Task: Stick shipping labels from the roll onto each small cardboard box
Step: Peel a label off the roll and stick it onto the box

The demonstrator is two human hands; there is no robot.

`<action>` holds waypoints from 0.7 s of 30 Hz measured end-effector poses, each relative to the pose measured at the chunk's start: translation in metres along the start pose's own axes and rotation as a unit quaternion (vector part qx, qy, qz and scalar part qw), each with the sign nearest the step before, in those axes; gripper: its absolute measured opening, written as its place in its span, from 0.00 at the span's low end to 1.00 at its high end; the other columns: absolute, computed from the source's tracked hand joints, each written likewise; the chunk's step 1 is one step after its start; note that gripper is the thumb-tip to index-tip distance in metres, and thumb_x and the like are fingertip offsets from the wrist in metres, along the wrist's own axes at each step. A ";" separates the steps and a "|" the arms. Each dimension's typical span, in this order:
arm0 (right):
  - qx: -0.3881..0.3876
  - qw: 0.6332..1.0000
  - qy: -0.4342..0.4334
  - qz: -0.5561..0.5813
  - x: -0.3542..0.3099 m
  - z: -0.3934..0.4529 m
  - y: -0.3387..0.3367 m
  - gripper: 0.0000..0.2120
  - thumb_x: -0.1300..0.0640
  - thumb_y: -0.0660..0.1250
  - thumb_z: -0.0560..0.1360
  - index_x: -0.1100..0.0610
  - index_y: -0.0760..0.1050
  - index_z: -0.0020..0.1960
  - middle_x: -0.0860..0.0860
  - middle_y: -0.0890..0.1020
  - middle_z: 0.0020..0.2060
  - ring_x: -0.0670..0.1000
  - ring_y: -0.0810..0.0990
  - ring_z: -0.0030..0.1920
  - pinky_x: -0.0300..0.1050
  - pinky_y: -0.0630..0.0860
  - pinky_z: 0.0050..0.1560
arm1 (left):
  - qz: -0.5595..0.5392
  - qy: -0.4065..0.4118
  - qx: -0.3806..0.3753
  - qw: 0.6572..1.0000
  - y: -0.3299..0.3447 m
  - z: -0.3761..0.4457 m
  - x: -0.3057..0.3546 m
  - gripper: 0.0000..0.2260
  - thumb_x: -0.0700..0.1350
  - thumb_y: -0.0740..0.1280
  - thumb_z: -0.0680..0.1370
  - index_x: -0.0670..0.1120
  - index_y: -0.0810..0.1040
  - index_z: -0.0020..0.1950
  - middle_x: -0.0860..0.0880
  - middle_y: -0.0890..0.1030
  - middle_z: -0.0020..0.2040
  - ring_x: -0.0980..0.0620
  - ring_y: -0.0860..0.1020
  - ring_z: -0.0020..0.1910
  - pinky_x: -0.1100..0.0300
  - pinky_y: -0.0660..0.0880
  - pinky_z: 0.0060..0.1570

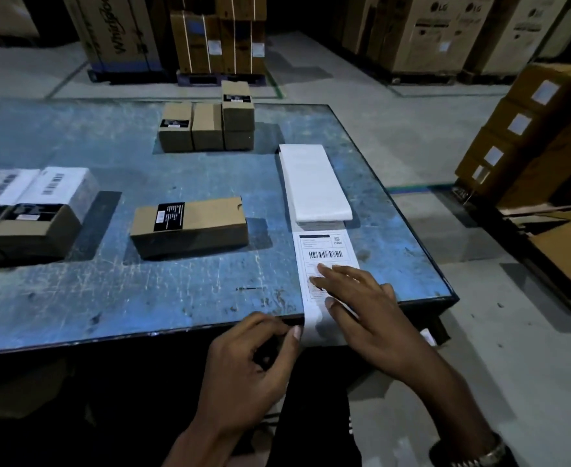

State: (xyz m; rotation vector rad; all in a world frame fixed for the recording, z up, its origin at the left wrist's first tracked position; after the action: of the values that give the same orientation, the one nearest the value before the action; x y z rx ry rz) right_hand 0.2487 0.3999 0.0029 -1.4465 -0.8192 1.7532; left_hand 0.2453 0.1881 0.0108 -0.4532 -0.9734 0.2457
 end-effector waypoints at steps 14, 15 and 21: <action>0.055 0.998 -0.019 0.033 -0.003 -0.007 -0.003 0.16 0.31 0.66 0.77 0.31 0.84 0.61 0.31 0.75 0.73 0.41 0.67 0.75 0.46 0.59 0.65 | -0.315 -0.310 -0.007 0.897 0.054 -0.025 -0.021 0.07 0.37 0.70 0.83 0.44 0.88 0.55 0.48 0.90 0.51 0.54 0.87 0.52 0.64 0.80 0.52; 0.064 0.997 -0.018 0.044 -0.003 -0.007 -0.004 0.16 0.31 0.66 0.76 0.32 0.85 0.60 0.32 0.76 0.72 0.41 0.68 0.75 0.44 0.60 0.66 | -0.323 -0.312 0.004 0.894 0.055 -0.026 -0.021 0.07 0.37 0.70 0.82 0.44 0.88 0.55 0.47 0.90 0.50 0.54 0.87 0.51 0.64 0.79 0.52; 0.109 0.990 -0.012 0.091 -0.005 -0.015 -0.003 0.12 0.35 0.71 0.75 0.36 0.88 0.54 0.34 0.81 0.67 0.44 0.72 0.73 0.53 0.68 0.70 | -0.363 -0.317 0.009 0.876 0.058 -0.026 -0.016 0.07 0.35 0.71 0.80 0.40 0.87 0.57 0.47 0.90 0.49 0.59 0.85 0.46 0.69 0.77 0.46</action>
State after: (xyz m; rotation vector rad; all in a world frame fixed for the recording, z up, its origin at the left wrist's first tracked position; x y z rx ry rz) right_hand 0.2644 0.3979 0.0058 -1.3898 -0.5014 1.9326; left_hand 0.2579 0.2258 -0.0409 0.0537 -1.7125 -0.3058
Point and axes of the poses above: each hand's wrist, its own z-axis towards the middle knuckle, its own y-axis out of the palm, x = y × z, the point moved 7 cm from there along z, towards the middle knuckle
